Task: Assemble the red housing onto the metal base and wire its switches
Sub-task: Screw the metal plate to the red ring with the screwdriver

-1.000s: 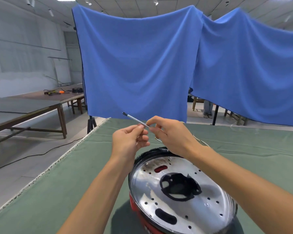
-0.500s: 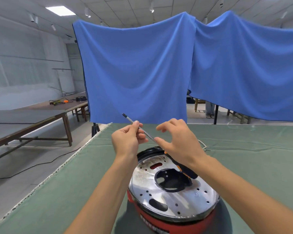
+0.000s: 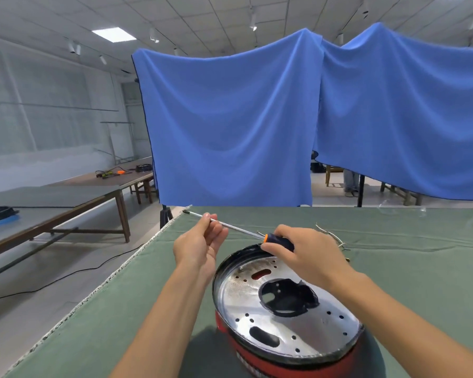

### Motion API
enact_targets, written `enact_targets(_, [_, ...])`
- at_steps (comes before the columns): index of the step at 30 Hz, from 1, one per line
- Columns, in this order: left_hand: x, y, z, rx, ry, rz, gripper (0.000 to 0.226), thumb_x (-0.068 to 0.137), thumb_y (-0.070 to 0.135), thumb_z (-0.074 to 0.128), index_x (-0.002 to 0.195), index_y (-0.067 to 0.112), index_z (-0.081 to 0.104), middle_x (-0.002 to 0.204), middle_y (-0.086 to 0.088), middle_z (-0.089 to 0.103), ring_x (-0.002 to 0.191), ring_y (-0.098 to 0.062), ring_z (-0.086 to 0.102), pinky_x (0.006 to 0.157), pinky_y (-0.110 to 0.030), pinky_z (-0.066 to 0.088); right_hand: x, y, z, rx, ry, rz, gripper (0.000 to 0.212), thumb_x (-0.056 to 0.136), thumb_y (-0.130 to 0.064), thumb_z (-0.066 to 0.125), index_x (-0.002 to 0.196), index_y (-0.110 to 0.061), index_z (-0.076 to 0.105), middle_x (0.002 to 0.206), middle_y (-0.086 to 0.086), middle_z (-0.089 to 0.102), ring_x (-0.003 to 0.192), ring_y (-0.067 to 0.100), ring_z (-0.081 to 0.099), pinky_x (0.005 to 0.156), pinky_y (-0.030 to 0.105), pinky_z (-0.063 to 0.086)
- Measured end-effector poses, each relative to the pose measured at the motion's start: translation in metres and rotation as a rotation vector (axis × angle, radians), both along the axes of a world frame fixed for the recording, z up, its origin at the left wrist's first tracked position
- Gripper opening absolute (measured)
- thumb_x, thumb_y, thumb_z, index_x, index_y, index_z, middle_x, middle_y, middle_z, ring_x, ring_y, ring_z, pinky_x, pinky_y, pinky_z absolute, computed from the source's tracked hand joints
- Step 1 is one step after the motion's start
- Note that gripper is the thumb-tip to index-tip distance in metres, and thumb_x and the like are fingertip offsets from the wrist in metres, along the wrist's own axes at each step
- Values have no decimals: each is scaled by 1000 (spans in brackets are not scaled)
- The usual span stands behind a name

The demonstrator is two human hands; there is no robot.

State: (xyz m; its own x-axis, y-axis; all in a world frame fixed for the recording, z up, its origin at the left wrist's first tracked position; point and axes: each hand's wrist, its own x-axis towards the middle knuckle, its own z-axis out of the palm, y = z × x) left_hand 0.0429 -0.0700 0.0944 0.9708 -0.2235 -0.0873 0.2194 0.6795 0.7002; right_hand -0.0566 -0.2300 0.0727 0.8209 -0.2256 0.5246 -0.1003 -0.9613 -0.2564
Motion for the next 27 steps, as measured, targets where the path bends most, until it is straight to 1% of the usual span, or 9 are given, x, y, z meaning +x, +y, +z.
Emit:
enact_targets(2, [2, 6, -3, -25, -11, -53, 20, 96, 6, 52, 80, -4, 60, 53, -8, 63, 45, -12, 64, 48, -24, 56, -4, -2, -5, 2, -54, 6, 48, 85, -69, 39, 86, -26, 59, 68, -8, 61, 67, 14, 55, 58, 27, 39])
enact_targets(4, [5, 13, -10, -70, 23, -54, 20, 97, 3, 47, 83, -7, 57, 67, -15, 64, 50, -18, 67, 50, -28, 58, -8, -6, -7, -6, -57, -14, 49, 83, -70, 40, 82, -26, 62, 63, -9, 60, 66, 14, 56, 59, 26, 40])
enact_targets(8, [15, 23, -20, -50, 60, -21, 15, 97, 0, 46, 102, -10, 56, 84, -18, 63, 72, -23, 67, 74, -36, 54, -19, -17, -7, -33, -27, -36, 47, 79, -71, 43, 77, -29, 63, 60, -9, 59, 62, 12, 53, 54, 23, 36])
enact_targets(12, [18, 29, -26, -20, 52, -30, 16, 97, 1, 48, 109, -6, 56, 91, -18, 65, 81, -24, 65, 80, -40, 49, -27, -25, -10, -45, -43, -35, 51, 75, -76, 40, 74, -31, 64, 56, -9, 59, 59, 10, 53, 52, 22, 36])
enact_targets(15, [19, 31, -30, -10, 52, -40, 17, 95, 1, 50, 111, -4, 57, 92, -18, 67, 82, -25, 67, 78, -39, 50, -29, -27, -11, -52, -69, -14, 63, 69, -82, 29, 76, -32, 66, 60, -11, 62, 62, 9, 55, 54, 22, 38])
enact_targets(17, [19, 32, -31, -28, 48, -64, 18, 95, -1, 50, 111, -4, 56, 90, -18, 68, 75, -24, 70, 73, -39, 52, -29, -26, -11, -78, -73, 4, 66, 67, -84, 25, 78, -34, 67, 62, -15, 63, 63, 9, 55, 53, 19, 36])
enact_targets(21, [17, 33, -30, -64, 37, -159, 13, 95, -5, 47, 103, -4, 56, 78, -16, 73, 67, -23, 73, 62, -35, 58, -28, -24, -12, -89, -71, 14, 56, 72, -80, 34, 82, -36, 68, 64, -16, 64, 65, 9, 55, 53, 18, 35])
enact_targets(24, [17, 36, -30, -87, 23, -188, 14, 95, -6, 43, 101, -3, 56, 77, -16, 74, 67, -25, 73, 58, -34, 60, -31, -24, -12, -86, -77, 28, 61, 70, -82, 30, 81, -35, 68, 62, -14, 63, 63, 9, 54, 52, 20, 35])
enact_targets(27, [16, 39, -30, -90, 4, -209, 16, 95, -7, 42, 101, -4, 56, 79, -16, 74, 70, -26, 73, 57, -34, 60, -34, -22, -11, -77, -74, 27, 56, 71, -79, 35, 82, -37, 69, 64, -15, 64, 63, 8, 54, 54, 21, 36])
